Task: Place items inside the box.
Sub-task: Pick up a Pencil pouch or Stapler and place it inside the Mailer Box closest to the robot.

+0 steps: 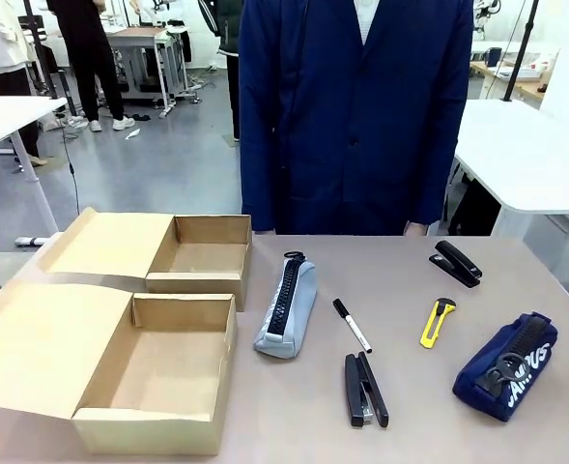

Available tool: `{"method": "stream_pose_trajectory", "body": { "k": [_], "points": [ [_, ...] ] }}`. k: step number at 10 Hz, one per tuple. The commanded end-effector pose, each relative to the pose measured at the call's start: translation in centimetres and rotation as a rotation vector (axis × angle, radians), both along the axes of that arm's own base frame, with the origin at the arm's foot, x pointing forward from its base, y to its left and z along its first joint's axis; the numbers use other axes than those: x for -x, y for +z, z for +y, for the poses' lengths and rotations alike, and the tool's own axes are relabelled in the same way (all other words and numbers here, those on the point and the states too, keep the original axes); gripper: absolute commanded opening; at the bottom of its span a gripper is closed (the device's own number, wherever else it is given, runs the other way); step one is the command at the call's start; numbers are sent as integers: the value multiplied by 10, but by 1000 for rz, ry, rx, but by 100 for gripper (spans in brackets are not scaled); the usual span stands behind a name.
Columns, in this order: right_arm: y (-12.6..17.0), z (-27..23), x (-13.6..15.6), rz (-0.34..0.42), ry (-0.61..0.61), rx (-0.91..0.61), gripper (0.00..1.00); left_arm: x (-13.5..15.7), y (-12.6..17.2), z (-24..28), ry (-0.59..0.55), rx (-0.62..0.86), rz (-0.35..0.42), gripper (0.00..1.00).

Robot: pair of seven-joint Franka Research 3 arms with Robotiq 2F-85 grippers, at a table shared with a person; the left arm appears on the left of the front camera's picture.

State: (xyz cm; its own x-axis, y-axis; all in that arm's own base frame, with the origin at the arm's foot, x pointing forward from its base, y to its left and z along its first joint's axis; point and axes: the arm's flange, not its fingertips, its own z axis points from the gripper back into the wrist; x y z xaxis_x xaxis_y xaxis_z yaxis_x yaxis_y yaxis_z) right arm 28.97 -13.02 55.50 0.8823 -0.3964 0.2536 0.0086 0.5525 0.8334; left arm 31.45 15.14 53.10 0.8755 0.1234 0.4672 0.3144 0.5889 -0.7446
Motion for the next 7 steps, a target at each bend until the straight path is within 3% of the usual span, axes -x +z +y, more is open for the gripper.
{"method": "stream_pose_trajectory", "body": {
  "k": [1,2,3,4,7],
  "points": [
    [-51,-46,12,-5,-123,-146,100,-10,-46,49,362,471,31,100],
    [-76,-61,9,37,-159,-187,100,-13,-62,48,464,525,3,100],
    [-91,-68,4,42,-174,-194,100,-20,-77,40,522,543,29,100],
    [-60,-60,25,43,-157,-140,100,8,-58,75,249,262,75,100],
    [-60,-60,25,43,-157,-140,100,8,-58,75,249,262,75,100]
  ]
}}
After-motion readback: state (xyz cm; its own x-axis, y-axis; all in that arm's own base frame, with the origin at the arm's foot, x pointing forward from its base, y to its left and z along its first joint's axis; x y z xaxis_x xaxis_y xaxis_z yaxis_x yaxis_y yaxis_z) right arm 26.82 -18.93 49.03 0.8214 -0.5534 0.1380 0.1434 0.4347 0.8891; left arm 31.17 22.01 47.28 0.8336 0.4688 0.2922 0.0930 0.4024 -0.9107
